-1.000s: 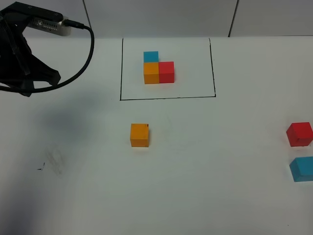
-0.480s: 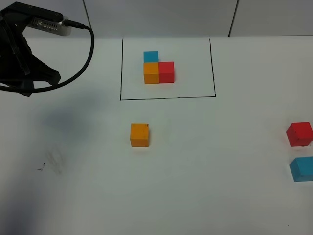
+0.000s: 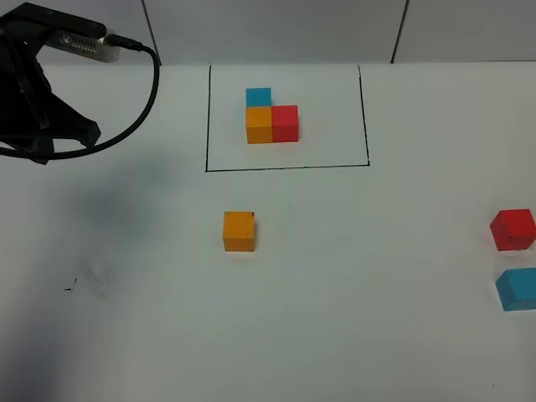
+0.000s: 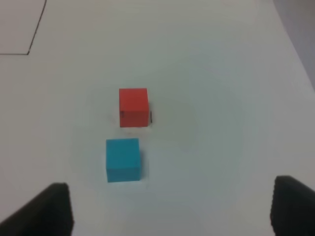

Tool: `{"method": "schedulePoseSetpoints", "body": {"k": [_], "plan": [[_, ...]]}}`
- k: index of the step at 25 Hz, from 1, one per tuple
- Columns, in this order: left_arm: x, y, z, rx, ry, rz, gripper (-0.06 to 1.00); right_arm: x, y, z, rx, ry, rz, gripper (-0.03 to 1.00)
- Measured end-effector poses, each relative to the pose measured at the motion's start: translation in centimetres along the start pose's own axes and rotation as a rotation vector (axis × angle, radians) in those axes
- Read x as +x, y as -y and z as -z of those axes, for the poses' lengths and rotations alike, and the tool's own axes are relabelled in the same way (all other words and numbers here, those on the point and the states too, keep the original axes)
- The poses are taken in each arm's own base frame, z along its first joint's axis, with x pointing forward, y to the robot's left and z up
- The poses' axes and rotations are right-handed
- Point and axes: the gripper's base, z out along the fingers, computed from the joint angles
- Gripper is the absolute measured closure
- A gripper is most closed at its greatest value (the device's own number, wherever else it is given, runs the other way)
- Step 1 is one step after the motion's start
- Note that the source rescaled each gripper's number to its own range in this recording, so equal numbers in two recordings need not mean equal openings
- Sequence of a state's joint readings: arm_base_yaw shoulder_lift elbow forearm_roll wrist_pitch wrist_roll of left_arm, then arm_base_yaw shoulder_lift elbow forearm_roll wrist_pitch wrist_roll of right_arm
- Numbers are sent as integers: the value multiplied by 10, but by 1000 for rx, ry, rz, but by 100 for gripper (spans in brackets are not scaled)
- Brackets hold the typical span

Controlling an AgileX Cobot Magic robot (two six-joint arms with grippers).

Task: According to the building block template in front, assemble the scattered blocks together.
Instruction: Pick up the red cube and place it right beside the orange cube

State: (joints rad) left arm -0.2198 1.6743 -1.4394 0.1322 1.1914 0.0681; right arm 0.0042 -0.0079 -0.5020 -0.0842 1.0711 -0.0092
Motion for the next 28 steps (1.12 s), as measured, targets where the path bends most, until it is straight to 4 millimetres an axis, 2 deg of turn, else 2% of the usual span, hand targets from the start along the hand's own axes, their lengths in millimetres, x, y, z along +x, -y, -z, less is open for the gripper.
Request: {"method": "schedulePoseSetpoints", "body": {"k": [6,16,28], "plan": [[8,-26,6,-8,14,87,94,0,0,0,0,0,0,16],[42,-83,49,-80,111,282,94,0,0,0,0,0,0,16],[54,-86,71,-98,172,304,94,0,0,0,0,0,0,16]]}}
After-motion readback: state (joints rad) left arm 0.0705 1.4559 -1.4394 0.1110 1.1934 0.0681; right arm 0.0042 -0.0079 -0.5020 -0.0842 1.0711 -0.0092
